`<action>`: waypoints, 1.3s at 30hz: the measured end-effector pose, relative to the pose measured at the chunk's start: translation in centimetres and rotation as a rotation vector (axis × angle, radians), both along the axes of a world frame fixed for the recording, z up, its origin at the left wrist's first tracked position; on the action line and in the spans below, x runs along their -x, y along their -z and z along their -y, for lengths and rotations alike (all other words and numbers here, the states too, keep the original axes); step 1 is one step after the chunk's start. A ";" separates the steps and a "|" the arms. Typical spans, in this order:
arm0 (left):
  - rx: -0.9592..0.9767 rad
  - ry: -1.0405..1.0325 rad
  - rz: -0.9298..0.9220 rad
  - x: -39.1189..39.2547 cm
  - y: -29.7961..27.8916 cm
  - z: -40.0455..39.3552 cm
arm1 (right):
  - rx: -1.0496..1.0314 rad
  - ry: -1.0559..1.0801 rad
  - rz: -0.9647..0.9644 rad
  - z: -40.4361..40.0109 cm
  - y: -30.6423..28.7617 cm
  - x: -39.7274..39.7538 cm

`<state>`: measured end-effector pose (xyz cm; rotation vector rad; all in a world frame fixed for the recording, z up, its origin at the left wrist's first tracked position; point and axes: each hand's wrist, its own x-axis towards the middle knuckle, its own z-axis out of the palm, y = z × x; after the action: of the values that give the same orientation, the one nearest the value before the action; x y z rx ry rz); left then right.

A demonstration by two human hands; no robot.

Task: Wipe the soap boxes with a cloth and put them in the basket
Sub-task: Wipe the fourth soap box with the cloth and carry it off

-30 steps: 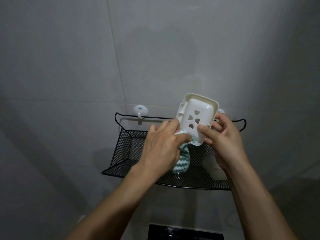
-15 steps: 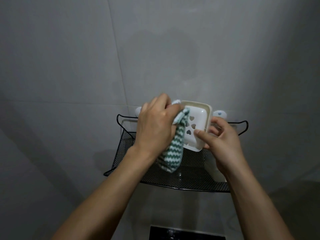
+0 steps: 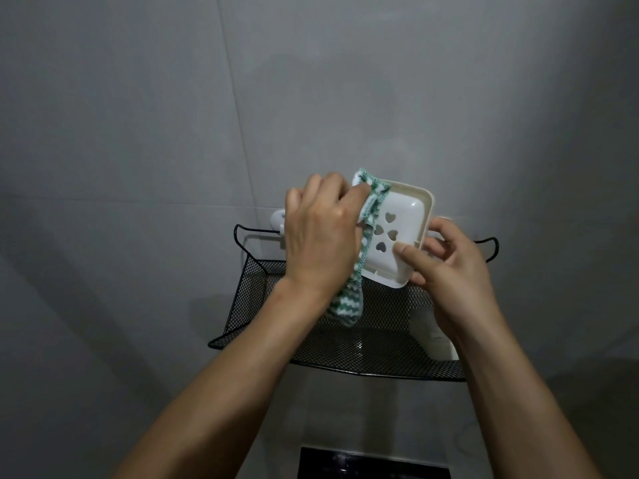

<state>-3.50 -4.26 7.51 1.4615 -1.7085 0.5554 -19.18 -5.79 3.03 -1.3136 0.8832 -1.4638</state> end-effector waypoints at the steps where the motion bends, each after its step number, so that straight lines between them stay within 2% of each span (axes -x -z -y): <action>1: -0.015 -0.009 0.007 0.1 -0.1 0.0 | 0.003 0.006 0.004 0.0 0.1 -0.1; 5: -0.056 -0.001 0.014 0.7 0.7 -0.3 | 0.002 0.061 0.012 0.4 0.1 0.0; 8: -0.110 0.060 -0.090 0.4 1.5 -0.6 | -0.008 0.055 0.007 0.5 0.0 0.2; 13: -0.070 0.216 -0.246 0.6 0.1 -0.1 | -0.043 -0.013 0.005 0.6 0.6 -0.6; 16: -0.097 0.309 -0.129 1.2 0.6 -0.4 | -0.089 -0.012 0.059 0.7 0.7 -0.5; 20: -0.235 0.288 -0.013 0.2 2.7 -1.3 | -0.098 0.032 0.085 1.0 0.5 1.0; 27: -0.423 0.248 0.044 -2.4 3.2 -2.1 | -0.145 0.058 0.072 0.6 1.6 1.3; 33: -0.790 0.180 0.084 -4.4 4.5 -2.5 | -0.143 0.078 0.098 0.5 1.3 1.4; 35: -0.789 0.231 -0.088 -4.2 4.8 -2.4 | -0.154 0.064 0.148 0.4 1.2 0.9; 39: -0.694 0.391 -0.865 -2.5 4.8 -2.4 | -0.217 0.000 0.254 0.1 1.1 -0.2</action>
<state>-0.99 -1.84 2.73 1.4202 -1.4202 -0.8567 -18.94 -5.86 1.97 -0.9447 0.8470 -1.4520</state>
